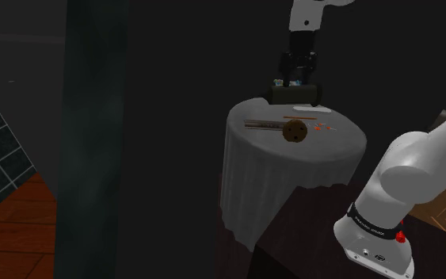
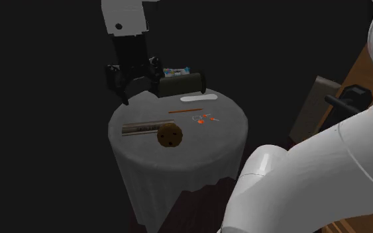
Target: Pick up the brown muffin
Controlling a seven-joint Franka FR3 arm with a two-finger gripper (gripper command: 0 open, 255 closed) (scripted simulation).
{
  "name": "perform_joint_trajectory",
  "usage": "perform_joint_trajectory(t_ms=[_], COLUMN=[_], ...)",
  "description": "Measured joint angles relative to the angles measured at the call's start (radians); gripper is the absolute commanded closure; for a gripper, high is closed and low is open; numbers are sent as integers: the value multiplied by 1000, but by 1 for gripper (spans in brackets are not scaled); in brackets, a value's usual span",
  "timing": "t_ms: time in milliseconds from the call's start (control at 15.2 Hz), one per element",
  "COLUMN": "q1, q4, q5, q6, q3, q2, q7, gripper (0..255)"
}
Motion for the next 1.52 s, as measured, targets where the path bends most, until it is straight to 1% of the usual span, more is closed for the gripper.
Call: perform_joint_trajectory(t_ms=[594, 858, 1056, 1188, 1320, 1518], q1=[-99, -147, -193, -226, -244, -252], q4=[195, 250, 283, 330, 337, 323], q5=[106, 166, 208, 242, 262, 269], q6=[-67, -102, -129, -159, -161, -133], q3=[-140, -190, -228, -249, -259, -262], q2=[405, 553, 661, 746, 791, 820], q7=[86, 128, 149, 166, 176, 168], gripper=[0, 0, 0, 0, 0, 0])
